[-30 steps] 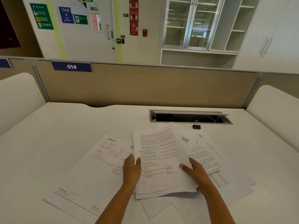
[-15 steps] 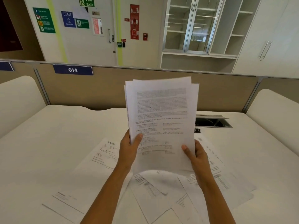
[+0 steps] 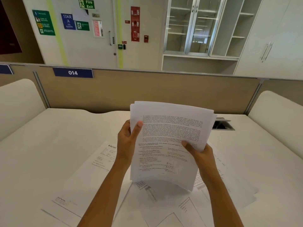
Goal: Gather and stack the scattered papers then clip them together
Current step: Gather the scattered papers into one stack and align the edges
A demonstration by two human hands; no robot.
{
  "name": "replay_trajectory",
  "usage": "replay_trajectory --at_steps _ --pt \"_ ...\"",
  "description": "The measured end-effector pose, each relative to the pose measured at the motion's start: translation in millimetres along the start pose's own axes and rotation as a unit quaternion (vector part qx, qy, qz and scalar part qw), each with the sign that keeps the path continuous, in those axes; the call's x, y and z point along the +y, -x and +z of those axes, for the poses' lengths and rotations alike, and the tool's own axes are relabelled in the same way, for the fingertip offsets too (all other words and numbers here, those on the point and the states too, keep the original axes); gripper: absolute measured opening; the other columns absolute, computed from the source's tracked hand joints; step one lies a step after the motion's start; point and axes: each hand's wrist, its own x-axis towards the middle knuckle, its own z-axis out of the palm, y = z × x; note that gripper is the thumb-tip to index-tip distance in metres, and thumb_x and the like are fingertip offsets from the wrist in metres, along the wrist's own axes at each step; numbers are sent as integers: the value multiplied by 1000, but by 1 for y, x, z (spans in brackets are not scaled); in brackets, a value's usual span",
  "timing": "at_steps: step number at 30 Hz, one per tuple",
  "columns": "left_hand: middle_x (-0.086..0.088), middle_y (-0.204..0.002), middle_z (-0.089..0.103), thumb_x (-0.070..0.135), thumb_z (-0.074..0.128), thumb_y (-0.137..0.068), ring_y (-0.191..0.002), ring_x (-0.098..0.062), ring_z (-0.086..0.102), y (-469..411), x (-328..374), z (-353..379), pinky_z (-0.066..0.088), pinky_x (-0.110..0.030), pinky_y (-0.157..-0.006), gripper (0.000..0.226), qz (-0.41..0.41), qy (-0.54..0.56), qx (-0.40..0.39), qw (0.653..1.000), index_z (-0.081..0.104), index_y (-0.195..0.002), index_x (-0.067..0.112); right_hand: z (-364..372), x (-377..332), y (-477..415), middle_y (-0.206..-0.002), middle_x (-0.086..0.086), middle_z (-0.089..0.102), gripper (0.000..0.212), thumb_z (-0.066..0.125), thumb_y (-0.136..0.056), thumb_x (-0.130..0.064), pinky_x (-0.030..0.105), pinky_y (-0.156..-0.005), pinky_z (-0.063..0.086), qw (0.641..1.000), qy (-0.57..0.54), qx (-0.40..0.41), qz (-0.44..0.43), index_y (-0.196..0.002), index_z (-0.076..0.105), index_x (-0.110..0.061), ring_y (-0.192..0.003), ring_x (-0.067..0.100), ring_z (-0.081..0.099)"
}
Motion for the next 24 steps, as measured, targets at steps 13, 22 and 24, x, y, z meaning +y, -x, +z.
replay_trajectory --at_steps 13,22,24 --pt "1 -56 49 53 44 -88 -52 -14 48 -18 50 21 36 -20 -49 48 0 17 66 998 39 -60 14 9 -76 -5 -56 -12 60 28 51 -79 -54 24 -52 49 990 -42 82 -105 -60 56 -34 -55 8 61" --pt "1 -60 53 44 43 -93 -57 -14 54 -18 45 22 41 -22 -52 40 -3 5 82 997 45 -62 19 10 -74 -4 -54 -12 58 36 46 -85 -52 20 -50 45 986 -42 113 -120 -58 59 -32 -54 5 58" --pt "2 -58 53 44 43 -93 -57 -14 54 -18 45 22 42 -24 -53 41 -3 6 82 997 44 -60 19 9 -72 -3 -55 -12 56 29 50 -83 -46 23 -52 45 986 -48 117 -112 -62 60 -29 -56 3 57"
